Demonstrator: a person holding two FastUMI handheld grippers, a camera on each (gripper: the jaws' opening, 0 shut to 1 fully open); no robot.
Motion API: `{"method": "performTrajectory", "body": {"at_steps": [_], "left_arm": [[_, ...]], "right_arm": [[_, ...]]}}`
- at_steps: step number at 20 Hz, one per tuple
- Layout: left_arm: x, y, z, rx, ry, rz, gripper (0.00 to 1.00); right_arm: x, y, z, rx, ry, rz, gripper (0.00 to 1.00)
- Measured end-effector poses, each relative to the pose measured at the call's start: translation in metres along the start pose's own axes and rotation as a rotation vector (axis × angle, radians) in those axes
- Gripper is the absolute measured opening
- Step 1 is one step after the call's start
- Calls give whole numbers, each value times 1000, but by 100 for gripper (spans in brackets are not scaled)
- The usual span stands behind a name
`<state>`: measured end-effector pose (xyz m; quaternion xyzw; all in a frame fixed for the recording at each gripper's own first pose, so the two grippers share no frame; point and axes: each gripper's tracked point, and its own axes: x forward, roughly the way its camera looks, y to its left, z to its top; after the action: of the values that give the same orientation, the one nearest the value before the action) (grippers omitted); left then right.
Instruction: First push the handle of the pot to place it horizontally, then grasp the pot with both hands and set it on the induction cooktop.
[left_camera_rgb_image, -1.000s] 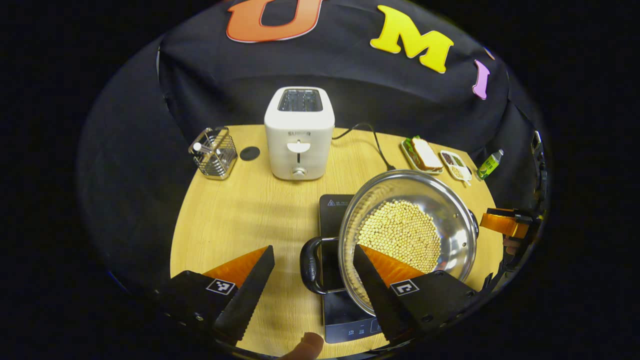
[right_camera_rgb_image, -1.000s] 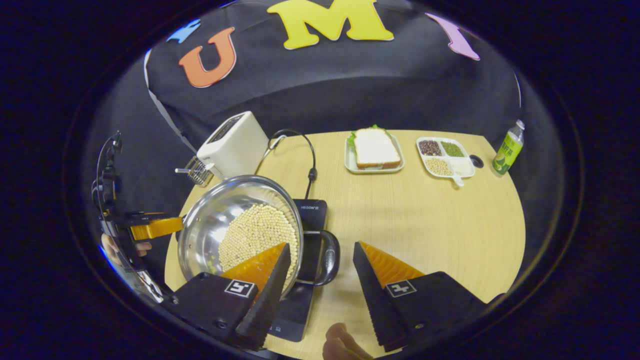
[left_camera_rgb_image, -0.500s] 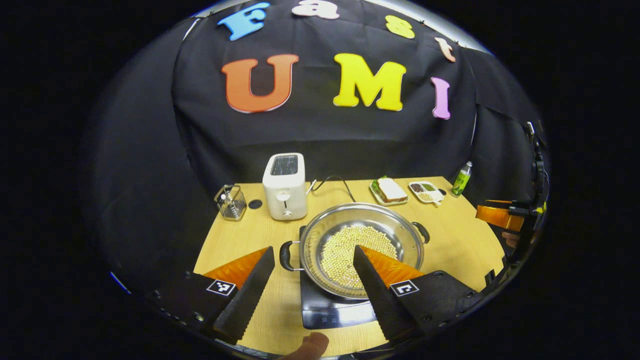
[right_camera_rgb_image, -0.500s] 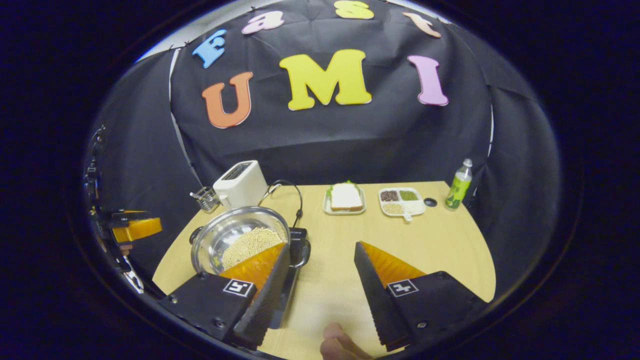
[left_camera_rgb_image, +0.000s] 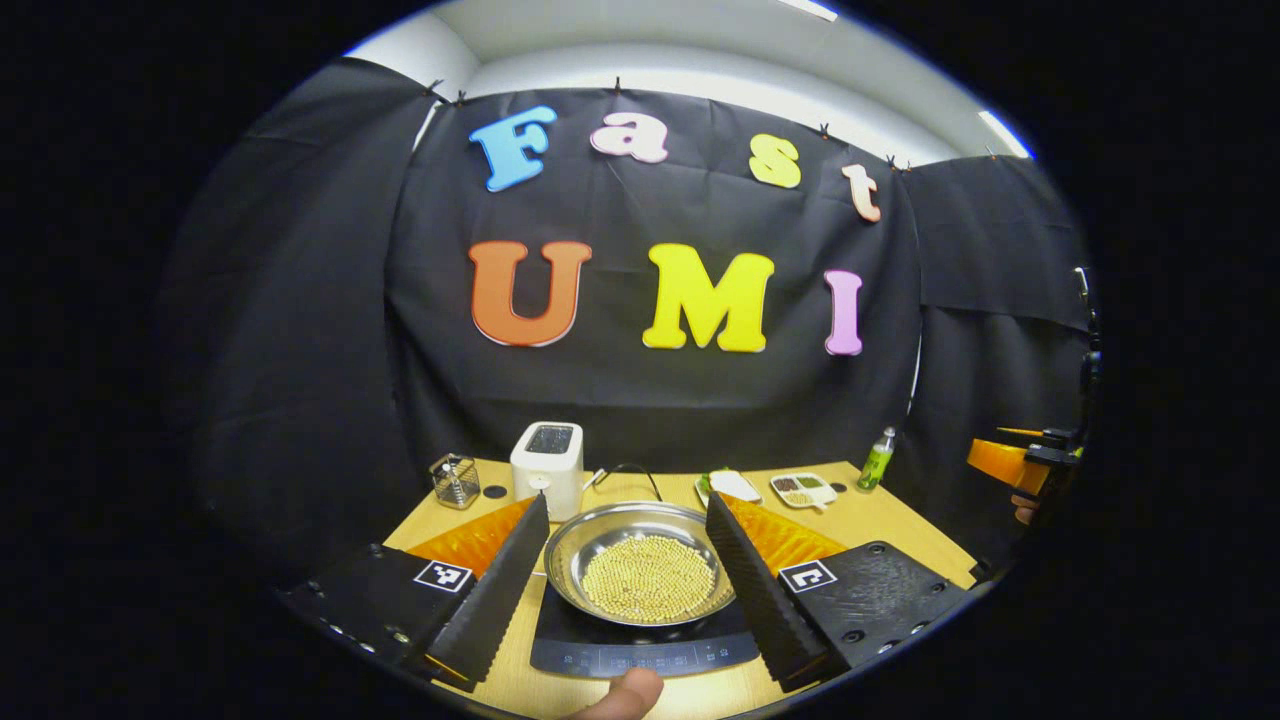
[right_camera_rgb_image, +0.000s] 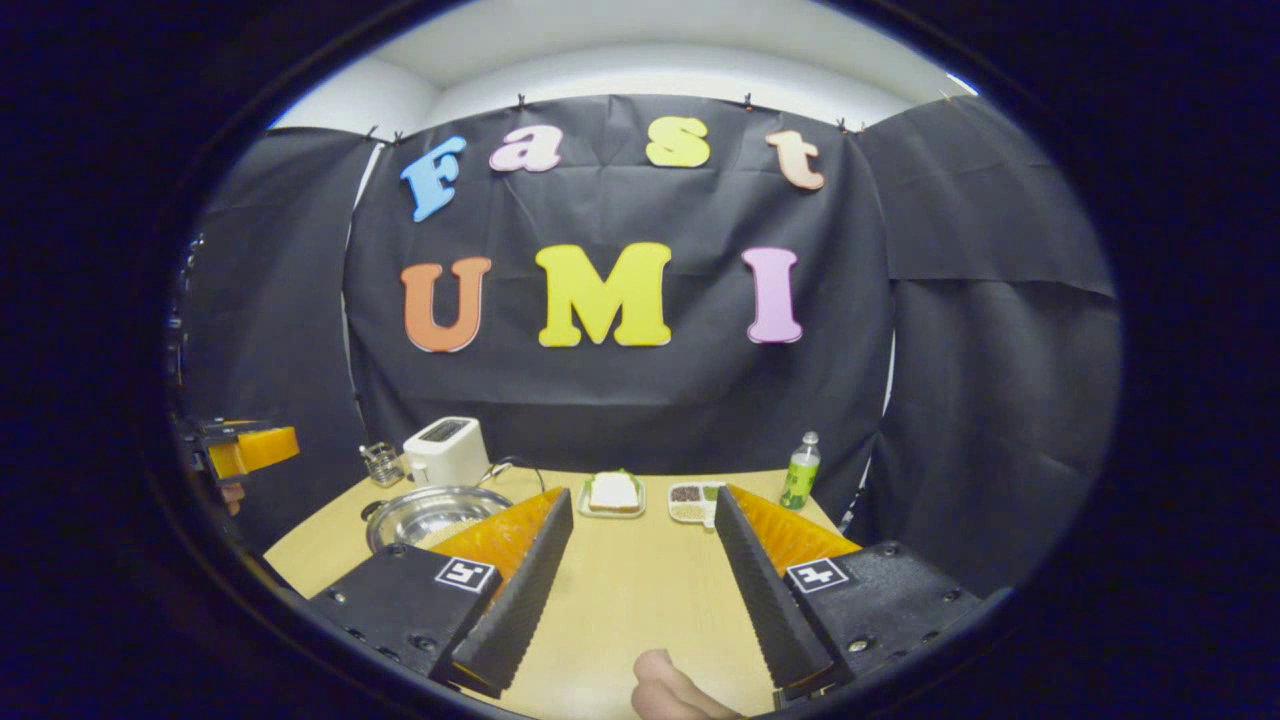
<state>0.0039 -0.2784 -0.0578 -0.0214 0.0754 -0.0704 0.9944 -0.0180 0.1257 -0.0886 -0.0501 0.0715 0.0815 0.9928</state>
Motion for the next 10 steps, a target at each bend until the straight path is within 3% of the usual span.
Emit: {"method": "performTrajectory", "body": {"at_steps": [6, 10], "left_arm": [[-41, -26, 26, 15, -153, -17, 95], [-69, -35, 31, -19, -218, -13, 95]], "right_arm": [[-51, -35, 36, -10, -176, -112, 100], [-73, -40, 31, 5, -206, -111, 100]]}}
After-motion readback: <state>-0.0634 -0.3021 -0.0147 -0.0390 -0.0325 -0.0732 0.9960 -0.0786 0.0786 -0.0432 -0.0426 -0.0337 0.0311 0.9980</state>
